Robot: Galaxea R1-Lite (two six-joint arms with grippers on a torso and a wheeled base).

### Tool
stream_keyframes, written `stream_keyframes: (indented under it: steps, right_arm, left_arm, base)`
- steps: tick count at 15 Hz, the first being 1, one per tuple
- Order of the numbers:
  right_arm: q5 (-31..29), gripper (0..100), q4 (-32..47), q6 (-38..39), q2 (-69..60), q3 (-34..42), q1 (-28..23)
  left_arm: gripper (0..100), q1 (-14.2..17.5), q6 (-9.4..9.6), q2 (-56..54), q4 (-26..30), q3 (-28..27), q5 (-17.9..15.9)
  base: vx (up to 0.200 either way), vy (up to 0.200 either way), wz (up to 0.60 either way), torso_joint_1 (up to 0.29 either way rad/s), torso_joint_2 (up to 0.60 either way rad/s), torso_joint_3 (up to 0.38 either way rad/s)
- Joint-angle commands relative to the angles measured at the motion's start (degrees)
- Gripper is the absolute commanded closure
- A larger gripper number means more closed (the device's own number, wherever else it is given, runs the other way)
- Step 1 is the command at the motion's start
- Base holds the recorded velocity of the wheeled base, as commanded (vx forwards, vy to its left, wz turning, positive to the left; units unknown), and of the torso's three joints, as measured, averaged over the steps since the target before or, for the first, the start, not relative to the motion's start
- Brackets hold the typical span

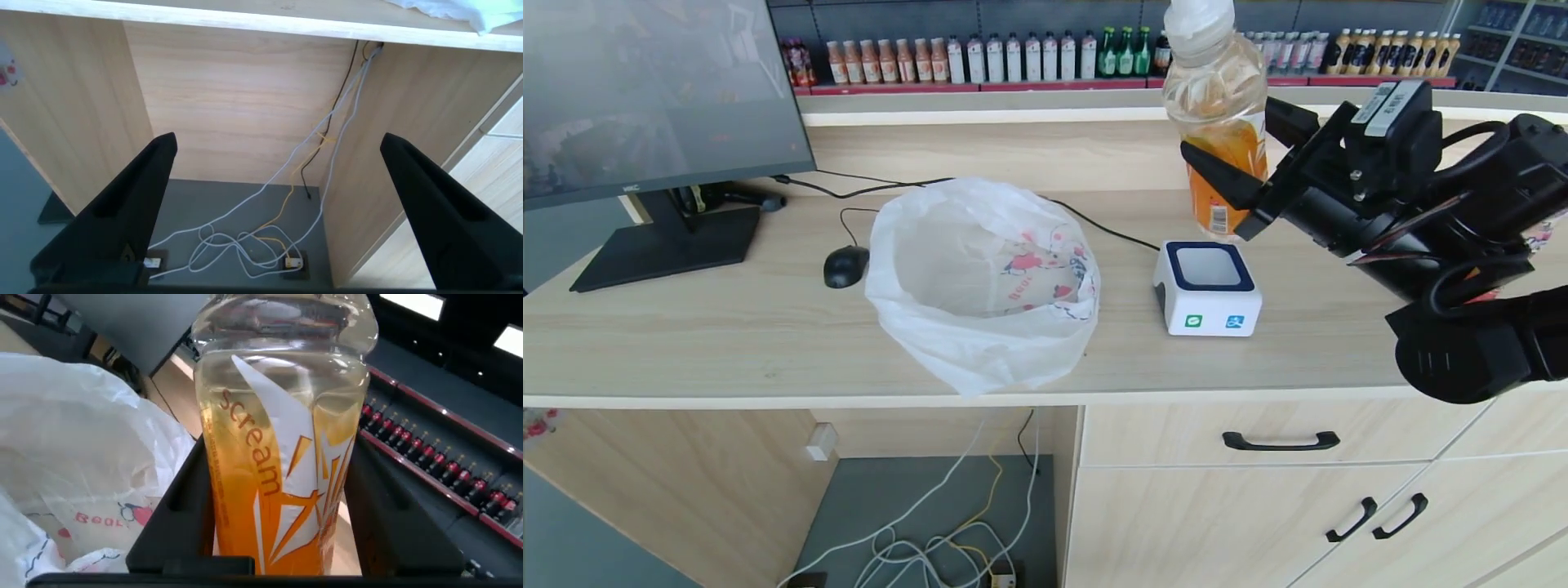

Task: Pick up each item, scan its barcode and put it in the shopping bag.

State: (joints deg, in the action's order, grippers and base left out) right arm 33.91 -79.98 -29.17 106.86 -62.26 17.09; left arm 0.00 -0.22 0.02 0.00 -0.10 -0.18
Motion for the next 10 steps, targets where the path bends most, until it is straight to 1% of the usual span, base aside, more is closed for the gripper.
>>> stream_keyframes:
  steps: [1,4,5,7,10]
  right_arm:
    - [-0.08,100,0.00,-0.45,0.54,-0.67,-0.30]
    - [0.28,100,0.35,-5.98,0.28,-0.58,-1.10]
    - [0.98,100,0.27,-6.60,1.07,-0.50,-1.01]
    - [4.41,100,0.35,-8.36,2.30,-0.50,-1.10]
    - [5.81,100,-0.35,-8.88,3.44,1.35,-1.71]
  left_arm:
    - [0,0.00,-0.04,-0.02,0.00,0.01,0.01]
    - [0,0.00,-0.04,-0.02,0.00,0.01,0.01]
    - [0,0.00,-0.04,-0.02,0.00,0.01,0.01]
    - [0,0.00,-0.04,-0.02,0.00,0.01,0.01]
    - [0,0.00,-0.04,-0.02,0.00,0.01,0.01]
  base:
    - [0.000,0.000,0.00,0.000,0.00,0.000]
    - [0.000,0.000,0.00,0.000,0.00,0.000]
    - [0.000,0.000,0.00,0.000,0.00,0.000]
    - [0.000,0.000,0.00,0.000,0.00,0.000]
    - [0.000,0.000,0.00,0.000,0.00,0.000]
